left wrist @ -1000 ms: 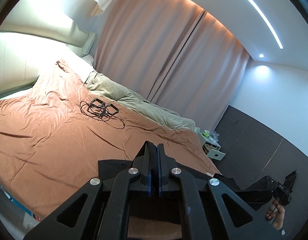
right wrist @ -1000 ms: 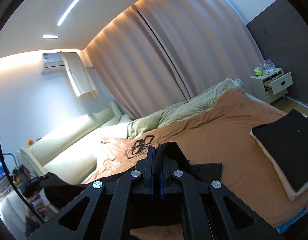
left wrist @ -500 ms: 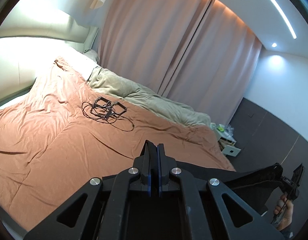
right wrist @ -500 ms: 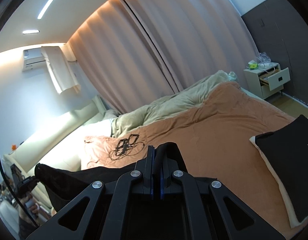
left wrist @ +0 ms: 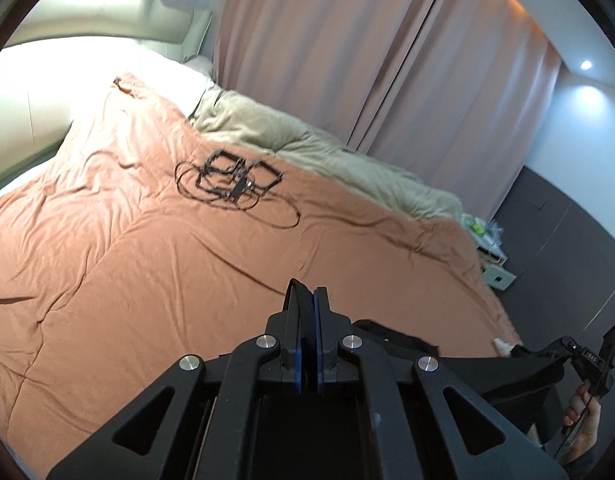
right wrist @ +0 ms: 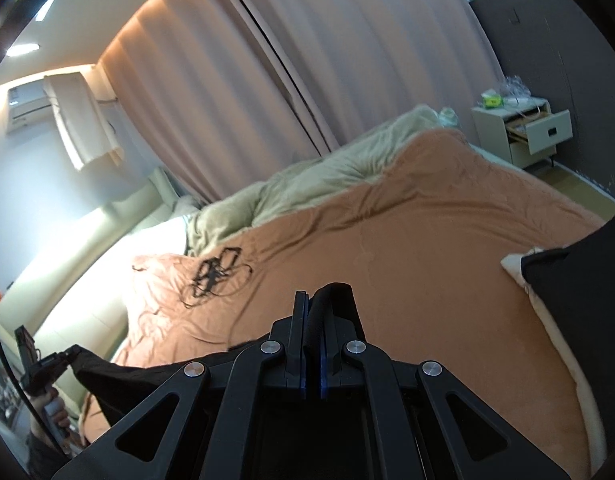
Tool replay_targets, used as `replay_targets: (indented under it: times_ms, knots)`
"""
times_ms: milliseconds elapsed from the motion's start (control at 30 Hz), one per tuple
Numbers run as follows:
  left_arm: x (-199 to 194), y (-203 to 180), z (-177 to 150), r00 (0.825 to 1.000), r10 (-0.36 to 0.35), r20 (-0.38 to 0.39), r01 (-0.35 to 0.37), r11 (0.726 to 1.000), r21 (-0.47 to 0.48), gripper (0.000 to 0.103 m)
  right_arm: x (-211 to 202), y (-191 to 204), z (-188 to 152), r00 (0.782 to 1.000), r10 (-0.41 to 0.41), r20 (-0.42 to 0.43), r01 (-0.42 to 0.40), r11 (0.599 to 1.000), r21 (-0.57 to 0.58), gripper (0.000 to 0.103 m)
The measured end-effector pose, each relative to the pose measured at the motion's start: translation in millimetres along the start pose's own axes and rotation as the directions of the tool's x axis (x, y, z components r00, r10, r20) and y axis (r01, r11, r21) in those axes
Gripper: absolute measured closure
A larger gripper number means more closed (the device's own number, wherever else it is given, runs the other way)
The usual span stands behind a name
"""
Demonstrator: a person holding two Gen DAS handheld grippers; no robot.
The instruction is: Fold large clothes
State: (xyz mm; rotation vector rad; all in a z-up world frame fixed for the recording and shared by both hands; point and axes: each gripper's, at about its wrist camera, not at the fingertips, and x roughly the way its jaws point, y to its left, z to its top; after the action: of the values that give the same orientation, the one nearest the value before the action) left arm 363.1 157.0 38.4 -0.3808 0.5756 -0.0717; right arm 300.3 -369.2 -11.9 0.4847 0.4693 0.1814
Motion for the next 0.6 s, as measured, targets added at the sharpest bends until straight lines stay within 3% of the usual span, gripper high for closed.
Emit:
replay_targets:
  times_ms: [300, 400, 433, 467, 500, 533, 600]
  knots:
    - [86.8, 25.7, -23.3, 0.986, 0.071, -0.151, -0.078, 0.996, -0.041, 0.096, 65.8, -29.9, -21.8, 0.991, -0.078, -0.106, 0.081, 0.996, 0.024, 0.099]
    - [112.6, 31.7, -30.4, 0.974, 0.074, -0.213, -0.091, 0.993, -0.069, 0.096, 79.1, -38.8, -28.5, 0.977, -0.175, -0.124, 0.180, 0.983, 0.030, 0.083]
    - [119.4, 33.0, -32.5, 0.972, 0.048, -0.230, -0.069, 0.994, -0.083, 0.094, 81.0, -41.1, -29.5, 0.973, -0.194, -0.125, 0.200, 0.979, 0.031, 0.068]
    - [124.6, 33.6, -33.5, 0.969, 0.032, -0.244, -0.056, 0.994, -0.093, 0.090, 81.4, -43.8, -29.8, 0.971, -0.202, -0.126, 0.208, 0.977, 0.038, 0.059]
    - [129.3, 33.0, -34.3, 0.965, 0.047, -0.259, -0.074, 0.993, -0.093, 0.078, 81.6, -46.3, -29.9, 0.971, -0.207, -0.124, 0.214, 0.976, 0.047, 0.038]
    - [131.0, 33.3, -34.0, 0.964, 0.072, -0.257, -0.097, 0.992, -0.085, 0.068, 80.8, -48.2, -30.4, 0.970, -0.211, -0.120, 0.218, 0.975, 0.052, 0.027]
    - [126.5, 31.7, -31.9, 0.973, 0.091, -0.213, -0.109, 0.991, -0.075, 0.015, 77.0, -49.5, -32.8, 0.970, -0.216, -0.115, 0.222, 0.974, 0.044, 0.027]
